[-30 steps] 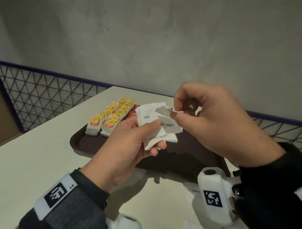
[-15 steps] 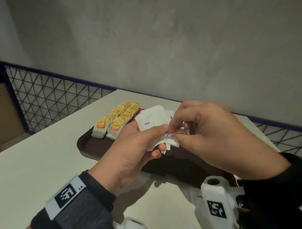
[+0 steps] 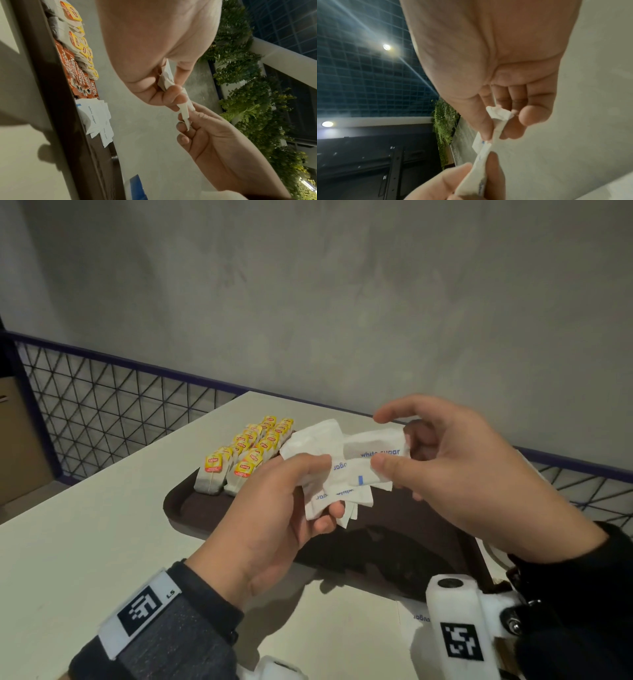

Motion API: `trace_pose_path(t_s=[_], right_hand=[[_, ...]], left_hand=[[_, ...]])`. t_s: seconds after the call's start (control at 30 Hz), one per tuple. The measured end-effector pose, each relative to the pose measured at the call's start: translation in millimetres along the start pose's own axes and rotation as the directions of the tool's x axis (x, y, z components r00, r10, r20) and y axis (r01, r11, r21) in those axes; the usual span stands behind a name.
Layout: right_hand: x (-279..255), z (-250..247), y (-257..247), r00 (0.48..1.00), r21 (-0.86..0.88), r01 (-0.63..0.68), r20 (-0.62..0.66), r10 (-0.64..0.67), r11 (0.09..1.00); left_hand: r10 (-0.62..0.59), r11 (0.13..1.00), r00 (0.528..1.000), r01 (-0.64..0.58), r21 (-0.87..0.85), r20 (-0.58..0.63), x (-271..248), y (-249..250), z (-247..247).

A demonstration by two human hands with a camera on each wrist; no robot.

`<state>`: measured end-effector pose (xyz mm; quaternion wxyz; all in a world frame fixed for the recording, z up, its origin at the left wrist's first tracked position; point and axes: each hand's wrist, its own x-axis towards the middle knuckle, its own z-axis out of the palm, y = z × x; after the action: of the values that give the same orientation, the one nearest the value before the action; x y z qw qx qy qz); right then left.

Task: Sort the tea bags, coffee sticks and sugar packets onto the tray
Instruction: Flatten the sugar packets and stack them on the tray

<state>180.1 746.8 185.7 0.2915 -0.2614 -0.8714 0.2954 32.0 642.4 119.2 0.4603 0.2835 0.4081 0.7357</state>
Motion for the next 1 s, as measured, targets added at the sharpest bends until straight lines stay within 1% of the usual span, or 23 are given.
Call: trace_pose_path(t_s=[0.1,0.17,0.3,0.33,0.37,0.43,0.47,0.53,0.6,0.67,0.73,0.8,0.87,0.93,1.0], right_hand=[[0,-8,-1,0.998,0.253,-0.048,0.049,0.036,0.966],[1,-10,0,0.994,0.345,-0.102,0.071,0.083,0.933],[3,-5,6,0.965,0.322,-0.233,0.189,0.179,0.918],[3,-4,8,0.965,0.323,-0.24,0.18,0.19,0.916],[4,-4,9,0.971,0.322,-0.229,0.142,0.193,0.919],[6,-6,11,0.985,0.307,-0.17,0.047,0.164,0.937],[6,-7,12,0.99,0.308,-0.141,0.02,0.142,0.941],[6,-9,10,0.994,0.331,-0.108,0.008,0.112,0.937],[5,-11,9,0.993,0.341,-0.113,0.022,0.112,0.933],[5,-13,8,0.991,0.331,-0.132,0.036,0.128,0.934],[4,-15,8,0.987,0.323,-0.155,0.088,0.133,0.933],[2,-15,6,0.977,0.306,-0.174,0.172,0.125,0.936],[1,-12,4,0.969,0.262,-0.173,0.219,0.116,0.949],[0,-9,4,0.972,0.205,-0.162,0.199,0.121,0.965],[1,-6,4,0.982,0.184,-0.16,0.127,0.138,0.97]], left_hand=[[0.032,0.999,0.999,-0.032,-0.001,-0.016,0,2,0],[0.053,0.999,0.999,-0.053,-0.008,-0.009,0,2,-1],[0.09,0.996,0.996,-0.09,-0.01,-0.005,1,0,-2],[0.091,0.996,0.996,-0.091,0.018,0.014,1,-1,-2],[0.077,0.995,0.996,-0.079,0.057,0.043,1,-3,-1],[-0.003,0.99,0.995,-0.011,0.141,0.1,-1,-5,0],[-0.053,0.983,0.991,0.03,0.18,0.122,-2,-6,0],[-0.14,0.967,0.977,0.099,0.234,0.162,-4,-8,1],[-0.183,0.962,0.965,0.136,0.238,0.187,-5,-7,1],[-0.192,0.967,0.965,0.155,0.202,0.176,-4,-5,0],[-0.192,0.976,0.966,0.169,0.14,0.171,-4,-3,-3],[-0.168,0.981,0.965,0.144,0.131,0.2,-4,-2,-4],[-0.13,0.982,0.963,0.092,0.164,0.236,-5,-3,-3],[-0.116,0.98,0.965,0.072,0.187,0.236,-6,-5,-1],[-0.109,0.978,0.972,0.067,0.2,0.21,-6,-7,-1]])
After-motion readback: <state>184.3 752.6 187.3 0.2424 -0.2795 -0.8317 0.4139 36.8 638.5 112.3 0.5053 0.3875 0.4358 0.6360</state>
